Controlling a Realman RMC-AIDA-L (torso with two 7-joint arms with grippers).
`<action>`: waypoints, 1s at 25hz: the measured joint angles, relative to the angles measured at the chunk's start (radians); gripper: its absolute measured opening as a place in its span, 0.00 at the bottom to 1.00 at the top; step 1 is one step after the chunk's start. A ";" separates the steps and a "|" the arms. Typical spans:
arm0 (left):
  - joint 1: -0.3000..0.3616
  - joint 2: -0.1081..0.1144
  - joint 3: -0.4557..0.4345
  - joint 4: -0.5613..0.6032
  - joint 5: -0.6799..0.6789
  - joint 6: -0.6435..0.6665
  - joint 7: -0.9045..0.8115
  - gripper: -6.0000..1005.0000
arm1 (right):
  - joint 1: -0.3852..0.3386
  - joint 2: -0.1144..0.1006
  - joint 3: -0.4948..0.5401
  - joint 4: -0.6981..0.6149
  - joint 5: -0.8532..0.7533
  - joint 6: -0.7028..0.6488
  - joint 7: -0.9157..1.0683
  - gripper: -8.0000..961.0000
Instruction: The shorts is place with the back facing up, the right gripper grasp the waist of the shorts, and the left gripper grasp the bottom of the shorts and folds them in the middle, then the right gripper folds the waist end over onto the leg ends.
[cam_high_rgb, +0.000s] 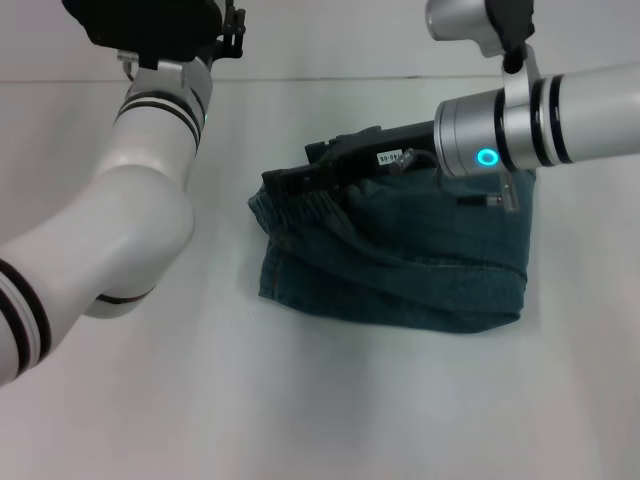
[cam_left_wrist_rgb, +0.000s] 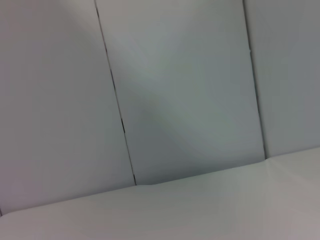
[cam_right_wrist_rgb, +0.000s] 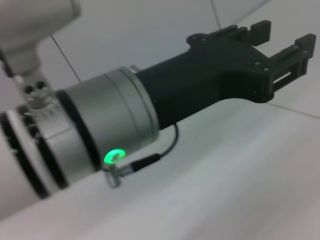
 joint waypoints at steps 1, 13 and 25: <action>0.000 0.000 -0.003 0.000 0.000 0.000 0.000 0.56 | -0.009 0.001 -0.001 -0.007 0.011 -0.009 0.000 0.85; 0.138 0.000 -0.026 0.129 0.046 0.045 0.008 0.60 | -0.302 -0.008 0.020 -0.043 0.265 -0.130 -0.235 0.98; 0.327 0.002 -0.189 0.305 0.053 0.647 0.006 0.88 | -0.529 -0.017 0.272 -0.113 0.323 -0.282 -0.433 0.98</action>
